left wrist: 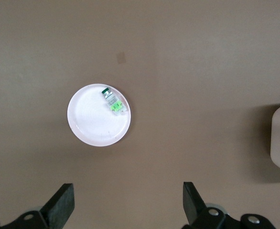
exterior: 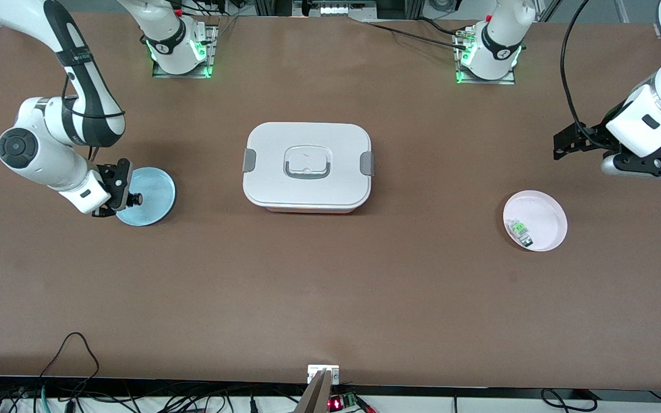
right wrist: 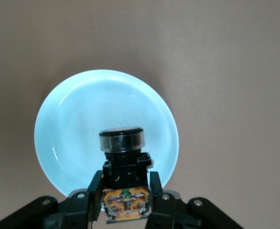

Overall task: Transfer orange switch to right arm and place
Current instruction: 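Lower the switch onto the blue plate with the right gripper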

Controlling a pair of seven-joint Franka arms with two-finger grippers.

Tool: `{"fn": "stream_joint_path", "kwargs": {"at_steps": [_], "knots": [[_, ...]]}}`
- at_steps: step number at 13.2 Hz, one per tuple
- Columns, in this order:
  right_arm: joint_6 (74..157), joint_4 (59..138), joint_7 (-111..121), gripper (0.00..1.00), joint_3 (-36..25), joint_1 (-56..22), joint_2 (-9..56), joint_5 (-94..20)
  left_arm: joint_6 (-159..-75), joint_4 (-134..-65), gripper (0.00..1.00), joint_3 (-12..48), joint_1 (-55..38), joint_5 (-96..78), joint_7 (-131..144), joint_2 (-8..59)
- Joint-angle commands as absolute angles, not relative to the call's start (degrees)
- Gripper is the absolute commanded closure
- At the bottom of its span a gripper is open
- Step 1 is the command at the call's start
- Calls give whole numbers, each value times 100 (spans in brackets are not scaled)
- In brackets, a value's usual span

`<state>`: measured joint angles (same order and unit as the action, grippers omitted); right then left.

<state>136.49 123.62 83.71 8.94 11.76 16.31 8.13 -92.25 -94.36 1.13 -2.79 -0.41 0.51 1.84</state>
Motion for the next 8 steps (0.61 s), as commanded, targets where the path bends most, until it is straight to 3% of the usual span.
{"fn": "stream_joint_path", "kwargs": {"at_steps": [1,8], "knots": [[13922,12647,8446,65,940,1257,1555,870,-9369,-9853,0,158,-193,-79,114,-106],[14062,12752,8464,65,940,1441,1802,861,-9536,-9633,0,176,-193,220,35,123]]}}
